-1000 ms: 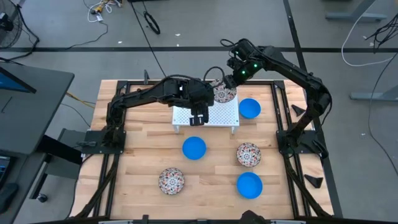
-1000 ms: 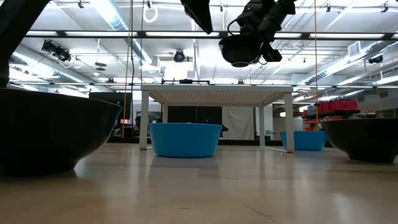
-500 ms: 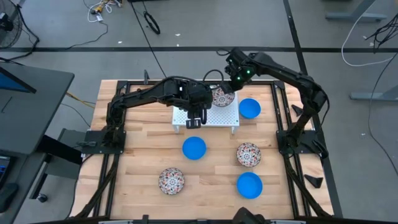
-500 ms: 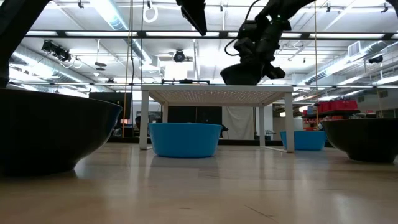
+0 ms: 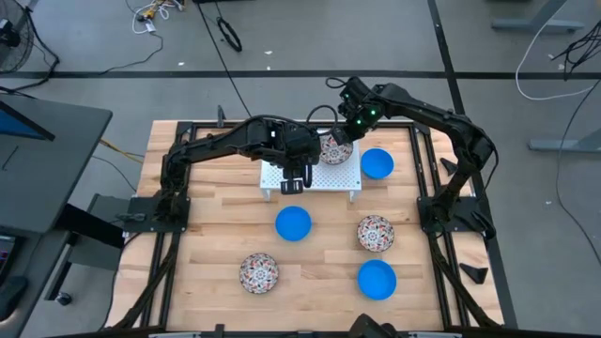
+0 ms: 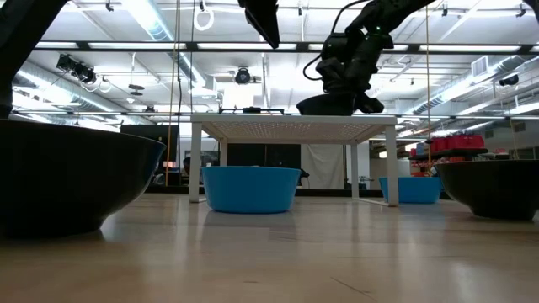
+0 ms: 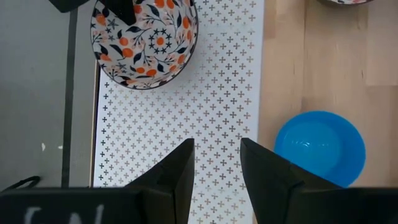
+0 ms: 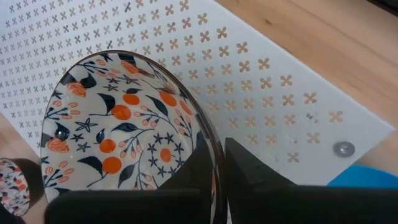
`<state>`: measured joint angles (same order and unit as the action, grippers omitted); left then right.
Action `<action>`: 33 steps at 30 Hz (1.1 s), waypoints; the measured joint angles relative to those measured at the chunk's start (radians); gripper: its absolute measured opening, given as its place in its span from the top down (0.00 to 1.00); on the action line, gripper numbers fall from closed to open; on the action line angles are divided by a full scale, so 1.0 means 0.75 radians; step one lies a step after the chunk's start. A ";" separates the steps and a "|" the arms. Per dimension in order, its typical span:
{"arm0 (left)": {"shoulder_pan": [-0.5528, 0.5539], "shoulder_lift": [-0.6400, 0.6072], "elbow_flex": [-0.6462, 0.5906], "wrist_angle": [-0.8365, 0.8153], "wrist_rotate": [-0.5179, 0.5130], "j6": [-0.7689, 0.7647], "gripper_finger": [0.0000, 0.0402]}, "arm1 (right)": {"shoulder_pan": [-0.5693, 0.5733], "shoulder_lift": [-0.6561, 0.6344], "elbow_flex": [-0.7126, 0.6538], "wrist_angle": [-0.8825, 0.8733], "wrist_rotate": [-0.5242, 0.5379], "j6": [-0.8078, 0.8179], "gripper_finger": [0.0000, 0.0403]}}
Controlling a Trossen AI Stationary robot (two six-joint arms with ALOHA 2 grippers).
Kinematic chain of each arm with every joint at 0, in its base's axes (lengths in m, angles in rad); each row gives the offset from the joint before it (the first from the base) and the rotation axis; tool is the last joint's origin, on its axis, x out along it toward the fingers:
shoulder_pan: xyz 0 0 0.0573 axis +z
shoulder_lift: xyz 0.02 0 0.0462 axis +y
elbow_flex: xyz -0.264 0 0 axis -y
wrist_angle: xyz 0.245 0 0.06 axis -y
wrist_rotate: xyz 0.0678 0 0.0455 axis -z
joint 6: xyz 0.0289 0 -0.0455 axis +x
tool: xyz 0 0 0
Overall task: Pick & Place Mini bowls
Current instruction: Put the top left white patterned bowl on the shelf
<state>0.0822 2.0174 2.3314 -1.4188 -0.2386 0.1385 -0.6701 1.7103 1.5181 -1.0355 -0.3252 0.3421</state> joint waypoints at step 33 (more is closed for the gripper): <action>0.000 0.001 0.000 0.001 0.000 0.006 0.66 | 0.005 -0.001 0.000 0.014 -0.122 -0.019 0.55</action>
<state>0.0822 2.0178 2.3314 -1.4181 -0.2384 0.1429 -0.6665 1.7096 1.5181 -1.0248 -0.4169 0.3279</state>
